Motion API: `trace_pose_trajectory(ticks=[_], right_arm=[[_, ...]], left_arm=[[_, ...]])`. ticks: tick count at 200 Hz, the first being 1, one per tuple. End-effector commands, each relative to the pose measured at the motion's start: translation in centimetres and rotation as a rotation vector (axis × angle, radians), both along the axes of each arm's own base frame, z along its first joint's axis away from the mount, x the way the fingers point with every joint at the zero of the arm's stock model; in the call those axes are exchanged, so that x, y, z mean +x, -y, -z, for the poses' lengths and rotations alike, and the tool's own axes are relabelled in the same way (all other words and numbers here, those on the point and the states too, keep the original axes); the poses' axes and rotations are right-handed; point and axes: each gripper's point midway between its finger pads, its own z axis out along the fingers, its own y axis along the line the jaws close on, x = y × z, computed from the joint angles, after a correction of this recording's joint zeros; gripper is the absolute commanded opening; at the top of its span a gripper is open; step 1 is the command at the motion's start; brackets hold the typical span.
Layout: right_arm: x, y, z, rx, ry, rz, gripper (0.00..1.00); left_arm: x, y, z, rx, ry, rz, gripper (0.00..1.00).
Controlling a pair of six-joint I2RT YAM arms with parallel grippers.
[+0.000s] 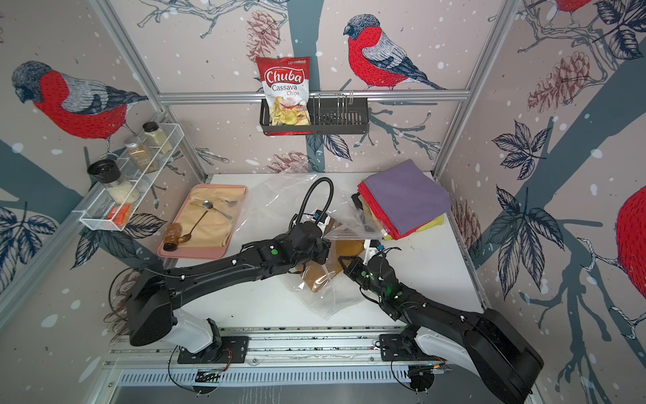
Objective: Take the trousers out of the vacuum bag
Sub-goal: Take out the trousers from the vacuum bag.
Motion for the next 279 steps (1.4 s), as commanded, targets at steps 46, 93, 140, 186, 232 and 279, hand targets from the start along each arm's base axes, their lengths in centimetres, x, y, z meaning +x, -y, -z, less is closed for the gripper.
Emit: trace_pose_trajectory(ticks=[46,93,140,186,232,279], right_arm=[[-1.7,5.3,3.9,-0.104,-0.054,0.129,0.02],[-0.8,7.2,3.3,-0.085,-0.037,0.146,0.0],[-0.8,6.7,3.2,-0.095,-0.025,0.104,0.0],[-0.8,6.1,2.7,-0.072,-0.01,0.077,0.0],[-0.7,6.3,2.6,-0.08,0.006,0.076,0.0],[-0.2,6.1,2.2,-0.086,0.006,0.067,0.0]], left_arm=[[-1.4,1.0,1.2,-0.058,-0.054,0.074,0.0],[-2.6,0.9,-0.2,-0.106,-0.062,0.119,0.7],[-2.7,-2.6,-5.3,-0.19,0.035,0.019,0.97],[0.1,-12.2,-3.7,-0.176,-0.011,-0.292,0.97],[-0.4,-20.2,0.4,-0.309,-0.114,-0.534,0.97],[-1.5,-22.3,5.5,-0.449,-0.236,-0.571,0.97]])
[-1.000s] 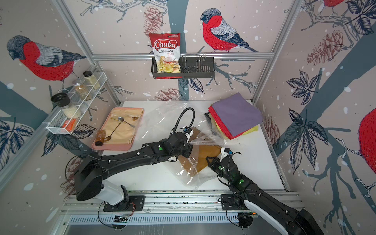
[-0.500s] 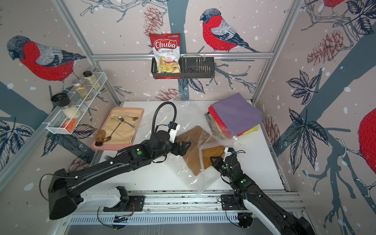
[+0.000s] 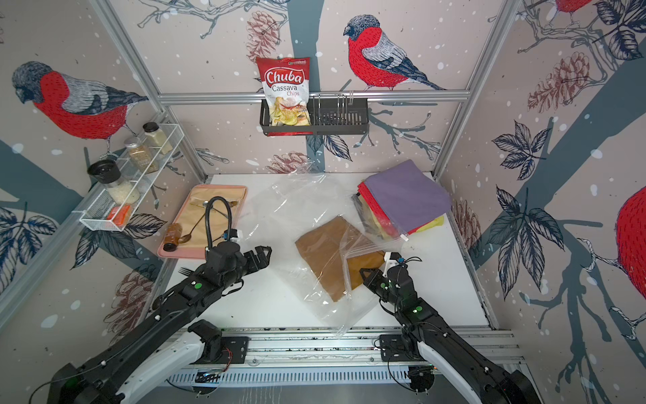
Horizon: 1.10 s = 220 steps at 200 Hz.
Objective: Take the trousers out of the vacuum bag
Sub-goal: Take out the trousers from the vacuum bag.
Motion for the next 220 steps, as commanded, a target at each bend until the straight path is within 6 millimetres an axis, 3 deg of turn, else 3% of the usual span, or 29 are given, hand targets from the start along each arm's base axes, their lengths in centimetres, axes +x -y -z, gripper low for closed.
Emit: trace_pose_trajectory(ticks=[1,36,89,168,220], right_arm=[[0.7,-0.7,-1.9,0.027,0.071,-0.025,0.0],[0.8,-0.6,-1.8,0.03,0.066,-0.017,0.0],[0.5,-0.1,-1.2,0.02,0.049,0.004,0.0],[0.4,0.1,-0.8,0.012,0.052,0.007,0.0],[0.3,0.1,-0.4,0.006,0.044,0.007,0.0]], left_arm=[[0.0,1.3,0.6,-0.14,-0.012,0.032,0.97],[0.0,0.7,2.8,-0.272,-0.025,0.002,0.97],[-0.4,-0.6,5.5,-0.322,-0.061,-0.054,0.97],[0.7,-0.3,6.7,-0.405,-0.054,-0.053,0.97],[2.4,0.2,6.5,-0.449,-0.027,-0.038,0.79]])
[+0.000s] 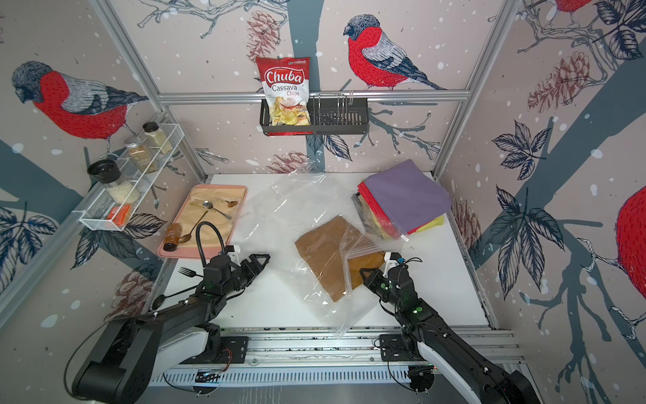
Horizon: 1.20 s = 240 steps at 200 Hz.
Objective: Take the trousers out of the vacuum bag
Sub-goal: Take out the trousers from the vacuum bag.
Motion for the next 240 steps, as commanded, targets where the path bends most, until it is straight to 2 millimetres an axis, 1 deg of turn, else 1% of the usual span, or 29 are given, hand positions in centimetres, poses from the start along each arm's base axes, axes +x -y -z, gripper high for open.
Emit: trace_pose_trajectory(ticks=[1,15,39,51,77,90,119,133,167,183,215,240], right_arm=[[0.4,0.0,-0.6,-0.001,0.033,0.003,0.0],[0.4,0.0,-0.7,-0.002,0.035,0.004,0.0],[0.4,0.0,-0.7,-0.003,0.034,0.005,0.0],[0.4,0.0,-0.6,-0.004,0.033,0.004,0.0],[0.4,0.1,-0.7,-0.005,0.036,0.005,0.0],[0.5,0.1,-0.7,-0.003,0.038,0.006,0.0],[0.4,0.1,-0.9,0.005,0.04,0.006,0.0],[0.3,0.2,-0.9,0.004,0.041,0.008,0.0],[0.2,0.2,-1.0,0.003,0.043,0.005,0.0],[0.1,0.2,-1.1,0.004,0.045,0.0,0.0],[-0.1,-0.2,-1.8,0.024,0.05,-0.019,0.0],[-0.5,-0.4,-2.7,0.048,0.06,-0.036,0.0]], left_arm=[[0.9,0.6,-0.9,-0.044,0.044,0.015,0.78],[1.3,0.8,-0.7,-0.058,0.045,0.027,0.77],[2.2,1.1,-0.4,-0.091,0.051,0.035,0.71],[2.7,1.5,-0.7,-0.119,0.07,0.066,0.66],[4.3,2.4,-1.0,-0.187,0.102,0.105,0.46],[5.1,2.5,-0.5,-0.211,0.096,0.106,0.35],[6.6,2.9,-0.1,-0.247,0.112,0.109,0.1],[7.2,2.9,0.1,-0.259,0.109,0.107,0.0],[8.4,2.9,0.0,-0.279,0.123,0.099,0.0],[9.1,2.6,-0.1,-0.264,0.129,0.086,0.0],[10.9,1.0,-0.8,-0.196,0.152,0.046,0.0],[12.6,-0.4,-1.4,-0.084,0.161,0.014,0.0]])
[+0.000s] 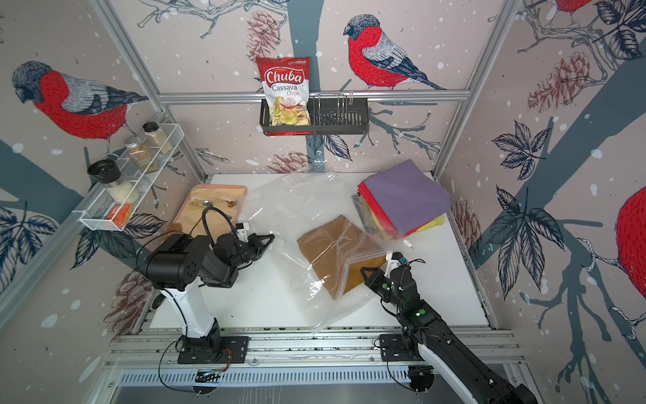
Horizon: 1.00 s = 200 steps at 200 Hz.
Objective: Take the trousers out of the vacuum bag
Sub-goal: Take out the trousers from the vacuum bag.
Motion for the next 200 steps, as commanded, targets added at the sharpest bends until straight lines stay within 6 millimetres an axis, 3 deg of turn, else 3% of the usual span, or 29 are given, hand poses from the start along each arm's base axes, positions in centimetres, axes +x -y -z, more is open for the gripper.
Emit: trace_pose_trajectory(ticks=[1,68,123,145,200], right_arm=[[-0.3,-0.4,-1.2,0.021,0.02,-0.026,0.0],[-2.6,-0.7,-0.8,0.059,-0.017,-0.092,0.0],[-5.3,-1.8,-2.4,0.072,0.019,-0.251,0.0],[-6.6,-2.5,-2.1,0.088,-0.014,-0.324,0.0],[-8.1,-1.9,-1.2,0.031,-0.055,-0.352,0.0]], left_arm=[[1.7,-1.8,0.0,0.13,0.018,-0.064,0.0],[5.7,-3.5,-2.2,0.154,0.069,-0.147,0.0],[8.6,-4.1,-3.9,0.197,0.099,-0.178,0.0],[9.6,-4.2,-4.5,0.216,0.106,-0.187,0.0],[12.1,-5.5,-5.6,0.249,0.119,-0.227,0.0]])
